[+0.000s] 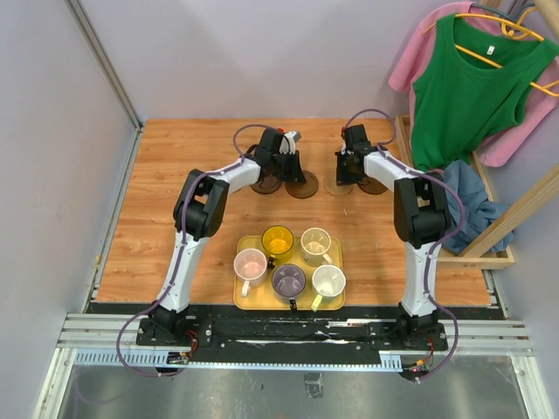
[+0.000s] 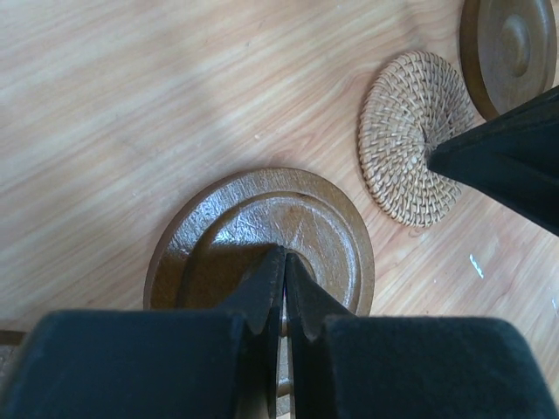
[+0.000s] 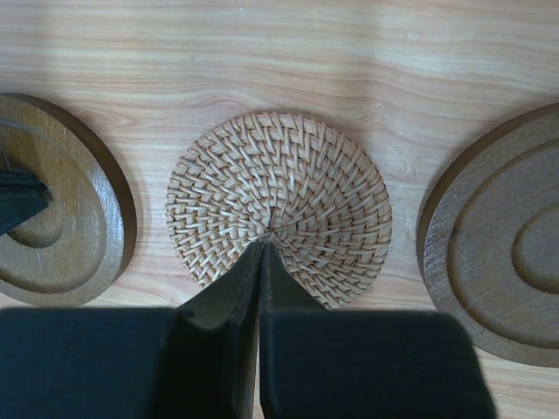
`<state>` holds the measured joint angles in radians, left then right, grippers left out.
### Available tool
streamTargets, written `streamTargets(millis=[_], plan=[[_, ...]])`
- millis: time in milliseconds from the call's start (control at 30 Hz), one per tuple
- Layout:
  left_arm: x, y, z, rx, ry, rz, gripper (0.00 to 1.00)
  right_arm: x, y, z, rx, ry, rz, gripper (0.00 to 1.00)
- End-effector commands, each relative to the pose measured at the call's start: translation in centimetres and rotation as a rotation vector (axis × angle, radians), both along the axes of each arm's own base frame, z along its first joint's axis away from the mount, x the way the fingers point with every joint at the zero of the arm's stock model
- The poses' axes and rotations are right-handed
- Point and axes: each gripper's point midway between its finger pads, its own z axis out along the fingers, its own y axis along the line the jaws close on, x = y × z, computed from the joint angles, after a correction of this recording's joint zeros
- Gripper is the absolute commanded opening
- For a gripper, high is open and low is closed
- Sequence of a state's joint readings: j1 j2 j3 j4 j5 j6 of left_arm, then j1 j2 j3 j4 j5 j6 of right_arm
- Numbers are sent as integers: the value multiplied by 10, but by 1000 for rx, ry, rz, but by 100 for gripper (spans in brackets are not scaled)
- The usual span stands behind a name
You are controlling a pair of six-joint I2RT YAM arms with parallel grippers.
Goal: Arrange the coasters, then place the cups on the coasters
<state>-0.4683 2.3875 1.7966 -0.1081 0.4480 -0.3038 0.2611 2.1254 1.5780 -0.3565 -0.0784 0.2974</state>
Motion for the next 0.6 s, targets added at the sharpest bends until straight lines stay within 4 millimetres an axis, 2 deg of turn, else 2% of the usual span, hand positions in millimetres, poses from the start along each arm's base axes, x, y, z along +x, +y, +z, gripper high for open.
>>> streamTargets(millis=[0, 267, 567], plan=[[1, -7, -10, 5, 21, -8, 6, -14, -8, -25, -84, 101, -2, 1], [10, -15, -12, -13, 24, -11, 6, -2, -4, -19, -75, 78, 6, 1], [10, -11, -7, -2, 10, -4, 6, 5, -3, -9, -77, 53, 9, 1]])
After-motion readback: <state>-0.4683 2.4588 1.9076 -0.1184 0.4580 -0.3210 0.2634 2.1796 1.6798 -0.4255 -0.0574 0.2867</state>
